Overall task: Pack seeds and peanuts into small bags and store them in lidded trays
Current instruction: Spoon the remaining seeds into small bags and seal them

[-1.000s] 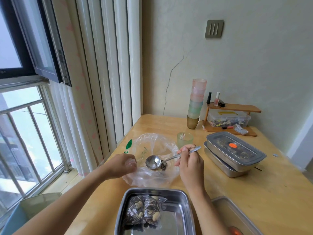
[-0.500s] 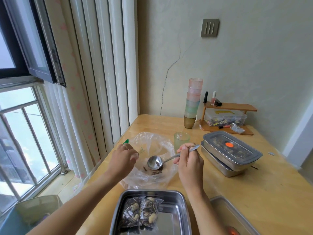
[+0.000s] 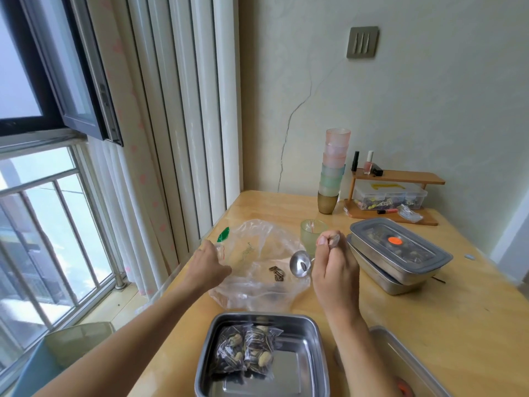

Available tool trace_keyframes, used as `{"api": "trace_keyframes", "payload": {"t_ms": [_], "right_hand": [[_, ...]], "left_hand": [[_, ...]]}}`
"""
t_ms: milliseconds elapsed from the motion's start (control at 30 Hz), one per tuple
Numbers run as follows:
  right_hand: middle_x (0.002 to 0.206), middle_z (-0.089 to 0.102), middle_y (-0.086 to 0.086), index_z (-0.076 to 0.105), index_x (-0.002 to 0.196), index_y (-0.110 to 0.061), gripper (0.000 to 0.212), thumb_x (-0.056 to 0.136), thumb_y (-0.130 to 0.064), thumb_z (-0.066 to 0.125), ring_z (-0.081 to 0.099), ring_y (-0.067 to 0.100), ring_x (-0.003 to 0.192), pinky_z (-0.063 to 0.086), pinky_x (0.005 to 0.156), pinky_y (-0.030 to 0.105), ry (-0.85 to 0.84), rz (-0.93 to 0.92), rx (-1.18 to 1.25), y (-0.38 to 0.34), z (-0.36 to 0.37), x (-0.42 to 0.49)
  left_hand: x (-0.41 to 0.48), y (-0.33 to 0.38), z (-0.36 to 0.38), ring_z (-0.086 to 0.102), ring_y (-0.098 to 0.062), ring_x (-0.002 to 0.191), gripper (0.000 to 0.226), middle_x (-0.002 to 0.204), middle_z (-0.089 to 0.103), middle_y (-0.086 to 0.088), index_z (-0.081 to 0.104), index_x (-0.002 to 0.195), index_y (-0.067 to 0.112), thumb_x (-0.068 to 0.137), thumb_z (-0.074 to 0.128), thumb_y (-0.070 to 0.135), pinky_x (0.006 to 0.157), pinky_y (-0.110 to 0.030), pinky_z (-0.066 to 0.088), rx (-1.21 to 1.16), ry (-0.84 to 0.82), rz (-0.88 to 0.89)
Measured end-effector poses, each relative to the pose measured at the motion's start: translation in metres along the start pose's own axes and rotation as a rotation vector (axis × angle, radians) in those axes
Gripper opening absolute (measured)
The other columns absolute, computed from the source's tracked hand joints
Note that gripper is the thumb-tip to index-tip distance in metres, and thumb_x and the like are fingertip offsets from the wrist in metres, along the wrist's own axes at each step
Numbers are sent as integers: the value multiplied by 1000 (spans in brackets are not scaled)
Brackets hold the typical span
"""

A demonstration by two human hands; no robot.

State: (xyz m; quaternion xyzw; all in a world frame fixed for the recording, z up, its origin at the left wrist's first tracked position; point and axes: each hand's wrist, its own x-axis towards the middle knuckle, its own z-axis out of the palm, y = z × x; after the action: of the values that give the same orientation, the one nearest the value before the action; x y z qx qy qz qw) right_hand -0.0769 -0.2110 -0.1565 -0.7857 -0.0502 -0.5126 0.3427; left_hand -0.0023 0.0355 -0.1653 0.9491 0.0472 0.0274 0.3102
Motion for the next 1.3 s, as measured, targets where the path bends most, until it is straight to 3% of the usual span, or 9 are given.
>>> {"api": "trace_keyframes", "payload": {"t_ms": [167,333,533,667,800,900,1000,1133,1300], "right_hand": [[82,51,2,56,90,-3,31,107,-20,36,38,12,70,29,65,17,-57,-5,15,-2,3,-2],[81,42,-5,50,87,-9,28,107,-21,35,35,10,69,32,64,21,-79,14,92,-3,4,-2],[84,46,-4,52,90,-7,27,108,-20,36,43,17,71,40,66,31,-103,24,98,0,5,-2],[86,49,-2,53,91,-6,22,107,-14,40,44,15,74,39,69,26,-118,36,116,3,5,-1],[88,49,-2,54,92,-5,28,108,-19,36,42,11,76,34,72,18,-142,38,103,4,7,-1],[91,51,-1,55,94,-5,32,109,-25,35,45,11,79,36,74,15,-155,42,130,4,8,-4],[96,54,-1,57,98,-7,31,110,-29,38,56,18,81,45,76,24,-193,66,150,8,11,-6],[100,56,-4,55,102,-15,25,111,-32,38,67,23,82,55,73,38,-240,63,167,13,16,-10],[98,56,-7,52,101,-20,27,111,-38,35,67,20,81,52,72,31,-242,56,166,9,12,-10]], "left_hand": [[7,26,-11,57,-15,76,41,102,56,-4,41,113,12,85,70,7,49,-26,47,-251,120,115],[3,39,-3,69,-21,92,54,111,62,-11,36,127,15,89,75,7,69,-29,61,-734,-33,144],[13,32,18,67,-35,104,39,109,72,-18,69,98,3,91,70,42,86,-43,55,-472,-164,-85],[11,43,14,38,-37,136,51,135,55,-20,66,117,3,101,49,48,107,-46,39,49,172,15],[-5,50,1,42,-33,128,39,137,50,-13,62,127,8,96,62,32,102,-46,40,123,536,324],[-12,47,-11,63,-20,92,37,102,68,-1,71,105,13,96,53,44,85,-40,55,107,166,668],[-13,42,-7,65,-13,87,37,98,71,4,75,103,19,91,65,53,85,-36,56,250,-284,711],[-15,34,7,60,-16,99,42,109,70,4,75,114,23,85,78,53,94,-32,48,376,-390,697],[-13,37,0,56,-15,106,35,112,67,11,64,122,25,91,73,38,107,-36,32,561,-284,742]]}}
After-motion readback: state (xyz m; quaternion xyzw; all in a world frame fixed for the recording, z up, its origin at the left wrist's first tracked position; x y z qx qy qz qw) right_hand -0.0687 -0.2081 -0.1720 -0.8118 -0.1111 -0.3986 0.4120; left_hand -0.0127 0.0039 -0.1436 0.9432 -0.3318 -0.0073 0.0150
